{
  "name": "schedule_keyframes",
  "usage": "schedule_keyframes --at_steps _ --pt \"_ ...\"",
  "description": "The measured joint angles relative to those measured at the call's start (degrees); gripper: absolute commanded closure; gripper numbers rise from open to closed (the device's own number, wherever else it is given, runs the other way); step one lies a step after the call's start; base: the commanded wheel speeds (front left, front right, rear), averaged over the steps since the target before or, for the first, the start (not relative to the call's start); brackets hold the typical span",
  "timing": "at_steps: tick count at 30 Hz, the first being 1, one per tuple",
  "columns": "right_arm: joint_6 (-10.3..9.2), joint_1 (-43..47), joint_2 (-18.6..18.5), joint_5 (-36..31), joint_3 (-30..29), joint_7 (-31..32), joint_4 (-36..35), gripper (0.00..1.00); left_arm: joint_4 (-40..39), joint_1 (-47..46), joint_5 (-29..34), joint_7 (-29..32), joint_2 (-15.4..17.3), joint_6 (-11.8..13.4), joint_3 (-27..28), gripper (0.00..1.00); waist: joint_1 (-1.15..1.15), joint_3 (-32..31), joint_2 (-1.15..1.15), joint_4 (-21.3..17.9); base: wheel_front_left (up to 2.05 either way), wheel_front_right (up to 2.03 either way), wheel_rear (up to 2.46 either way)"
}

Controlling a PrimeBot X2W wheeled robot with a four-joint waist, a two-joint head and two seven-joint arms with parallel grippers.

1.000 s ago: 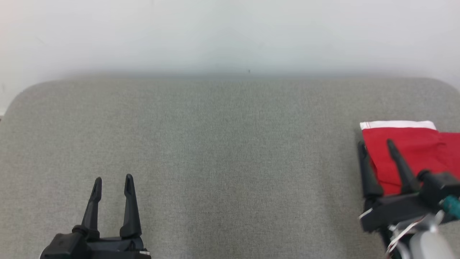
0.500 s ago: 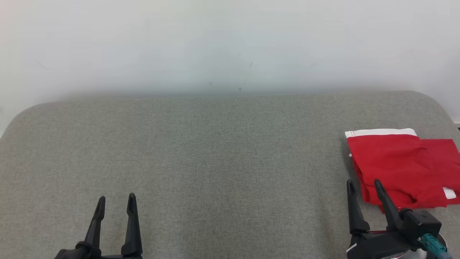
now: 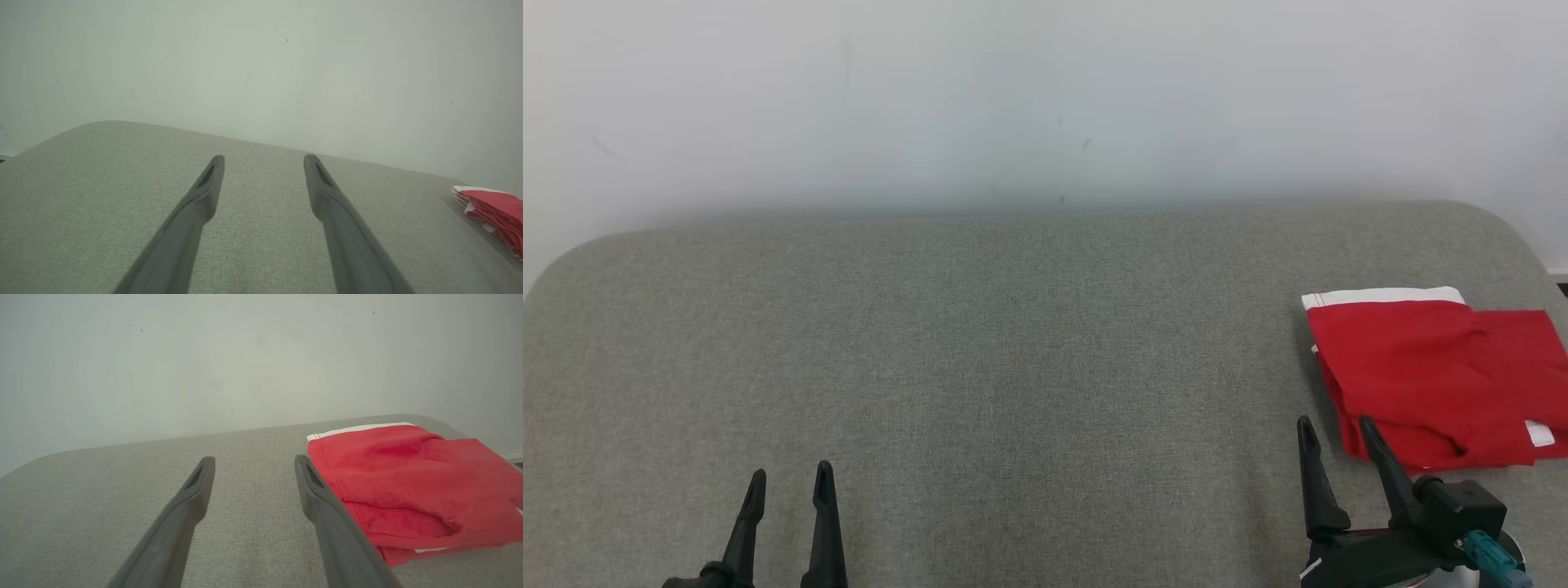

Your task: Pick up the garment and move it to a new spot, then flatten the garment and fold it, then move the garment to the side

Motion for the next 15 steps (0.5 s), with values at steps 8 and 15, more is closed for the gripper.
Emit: schedule_keyframes --at_steps 8,15 --pt "0.00 -0.1 0.0 0.2 0.0 0.1 0.3 0.00 0.3 -0.5 -0.2 0.0 0.0 -0.1 0.3 0.00 0.00 0.3 0.00 0.1 0.00 0.00 0.00" --pt "0.00 0.1 0.0 0.7 0.5 0.2 0.8 1.00 0.9 -0.5 -0.5 0.0 0.0 -0.5 0.4 1.00 0.00 0.5 0.00 0.0 0.00 0.00 0.00"
